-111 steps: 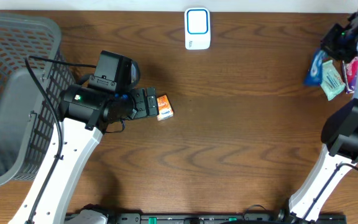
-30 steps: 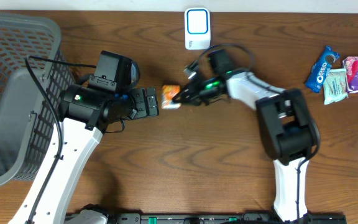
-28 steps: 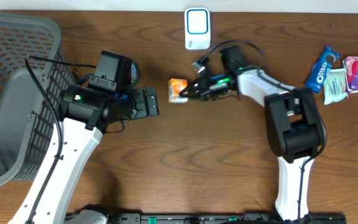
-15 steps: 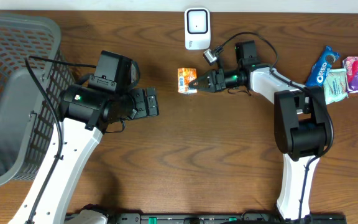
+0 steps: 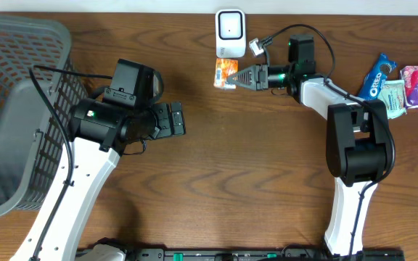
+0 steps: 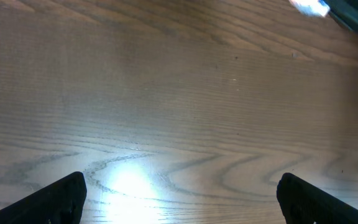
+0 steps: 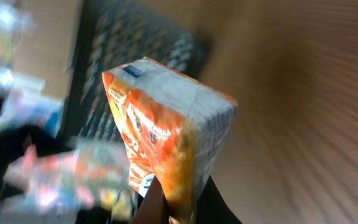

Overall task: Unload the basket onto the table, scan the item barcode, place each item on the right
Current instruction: 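Lift the orange pack and hold it in front of the white scanner, then carry the orange pack right and drop it beside the other packs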

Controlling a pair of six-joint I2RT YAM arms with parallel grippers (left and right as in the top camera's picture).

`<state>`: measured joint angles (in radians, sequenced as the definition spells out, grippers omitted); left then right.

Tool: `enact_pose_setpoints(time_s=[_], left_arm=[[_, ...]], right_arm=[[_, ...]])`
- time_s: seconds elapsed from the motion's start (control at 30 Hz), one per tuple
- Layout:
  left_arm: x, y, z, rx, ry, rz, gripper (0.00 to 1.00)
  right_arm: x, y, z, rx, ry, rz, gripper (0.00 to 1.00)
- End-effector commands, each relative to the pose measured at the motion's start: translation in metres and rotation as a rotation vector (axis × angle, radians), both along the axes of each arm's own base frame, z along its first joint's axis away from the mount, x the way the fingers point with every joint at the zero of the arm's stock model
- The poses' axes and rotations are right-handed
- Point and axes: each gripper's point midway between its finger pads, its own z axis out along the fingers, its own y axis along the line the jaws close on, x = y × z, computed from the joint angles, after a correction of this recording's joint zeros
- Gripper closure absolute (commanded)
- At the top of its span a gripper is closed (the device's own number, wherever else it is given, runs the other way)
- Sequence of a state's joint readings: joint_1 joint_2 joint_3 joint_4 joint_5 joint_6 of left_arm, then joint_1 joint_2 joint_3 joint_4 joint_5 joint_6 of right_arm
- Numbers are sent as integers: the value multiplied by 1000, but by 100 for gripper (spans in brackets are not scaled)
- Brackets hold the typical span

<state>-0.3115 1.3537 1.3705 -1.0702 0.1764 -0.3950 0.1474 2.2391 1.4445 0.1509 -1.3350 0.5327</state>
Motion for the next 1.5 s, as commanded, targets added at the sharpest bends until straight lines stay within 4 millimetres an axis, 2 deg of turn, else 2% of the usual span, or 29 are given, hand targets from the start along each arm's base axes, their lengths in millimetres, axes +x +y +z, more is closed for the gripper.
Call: enact_pose_setpoints(time_s=[0.0,0.07,0.2,0.23,0.27,0.33,0.4,0.53,0.63,0.77,0.9,1.0,1.1,1.23,1.37,1.47], left_arm=[[1,3,2,10,-9,7,2],[1,3,2,10,-9,7,2],[1,3,2,10,-9,7,2],[1,3,2,10,-9,7,2],[1,3,2,10,-9,7,2],[1,3,2,10,-9,7,2],[1,3,2,10,-9,7,2],[1,3,2,10,-9,7,2],[1,3,2,10,-9,7,2],[1,3,2,10,-9,7,2],[1,3,2,10,-9,7,2],[1,3,2,10,-9,7,2],[1,3,2,10,-9,7,2],[1,3,2,10,-9,7,2],[1,3,2,10,-9,7,2],[1,3,2,10,-9,7,2]], right_arm=[[45,-17,-6,-163,149,-316,99],[60,-29,2,-263,105,-425,99],[89,-85,22,-651,28,-733,99],[94,-96,31,-745,-5,-789,99],[101,-117,51,-904,-73,-884,99],[108,-127,74,-1038,-178,-935,99],[115,-124,92,-1114,-284,-948,99],[127,-105,101,-1149,-388,-952,99],[136,-87,89,-1131,-418,-939,99],[147,-63,59,-1146,-469,-890,99],[158,-46,40,-1235,-598,-839,99],[158,-28,29,-1325,-738,-721,99],[157,-34,36,-1411,-763,-788,99],[158,-46,56,-1469,-770,-883,99],[157,-83,70,-1543,-682,-978,99],[152,-118,64,-1600,-579,-980,99]])
